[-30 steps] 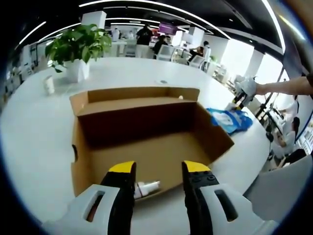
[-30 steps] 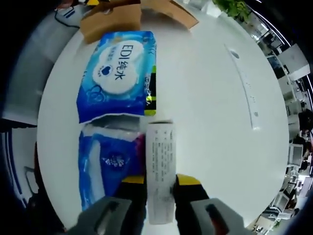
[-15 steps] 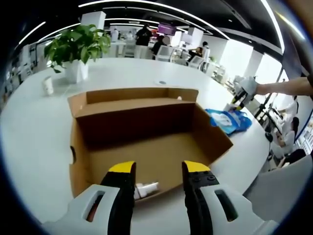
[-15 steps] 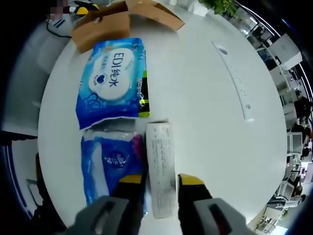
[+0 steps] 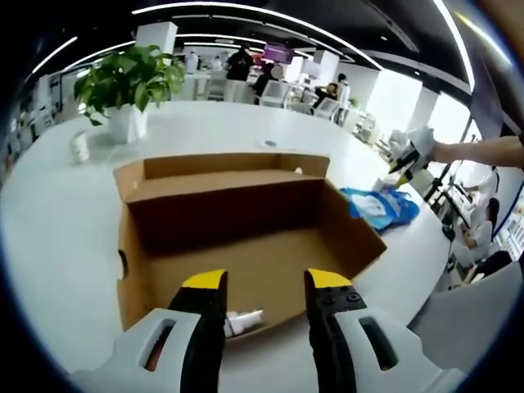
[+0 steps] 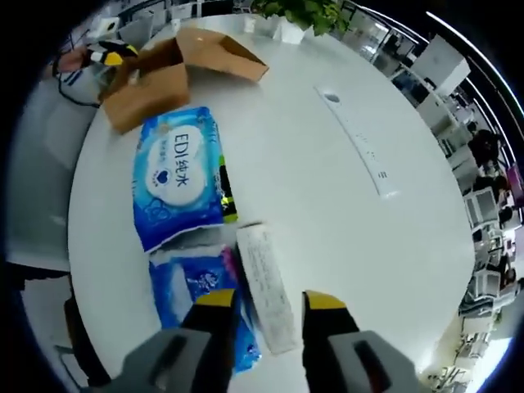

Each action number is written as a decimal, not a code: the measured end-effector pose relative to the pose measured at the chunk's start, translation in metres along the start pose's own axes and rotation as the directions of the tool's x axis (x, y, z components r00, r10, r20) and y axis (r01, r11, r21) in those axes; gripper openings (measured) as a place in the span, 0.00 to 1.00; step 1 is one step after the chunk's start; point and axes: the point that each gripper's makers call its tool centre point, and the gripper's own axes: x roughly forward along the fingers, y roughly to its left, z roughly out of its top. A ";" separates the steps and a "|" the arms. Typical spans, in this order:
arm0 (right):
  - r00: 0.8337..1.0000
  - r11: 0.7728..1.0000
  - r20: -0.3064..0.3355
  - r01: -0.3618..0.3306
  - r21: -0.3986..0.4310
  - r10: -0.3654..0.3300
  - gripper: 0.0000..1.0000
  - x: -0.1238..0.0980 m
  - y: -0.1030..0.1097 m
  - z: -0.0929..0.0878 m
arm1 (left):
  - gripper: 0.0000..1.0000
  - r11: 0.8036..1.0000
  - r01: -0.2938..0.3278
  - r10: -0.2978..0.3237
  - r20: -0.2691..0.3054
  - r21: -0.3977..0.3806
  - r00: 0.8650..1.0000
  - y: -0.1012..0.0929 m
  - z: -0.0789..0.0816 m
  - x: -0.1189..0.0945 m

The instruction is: Operate the shoe box by opening the lid, removing the specified soft item, and placing it in the target area until the item is outside and the box remains undamaged.

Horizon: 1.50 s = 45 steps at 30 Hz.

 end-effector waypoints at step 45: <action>0.843 0.912 0.504 -0.038 0.407 -0.190 0.40 -0.061 0.080 0.139 | 0.38 0.996 0.074 -0.067 0.131 -0.048 0.989 -0.018 0.037 -0.010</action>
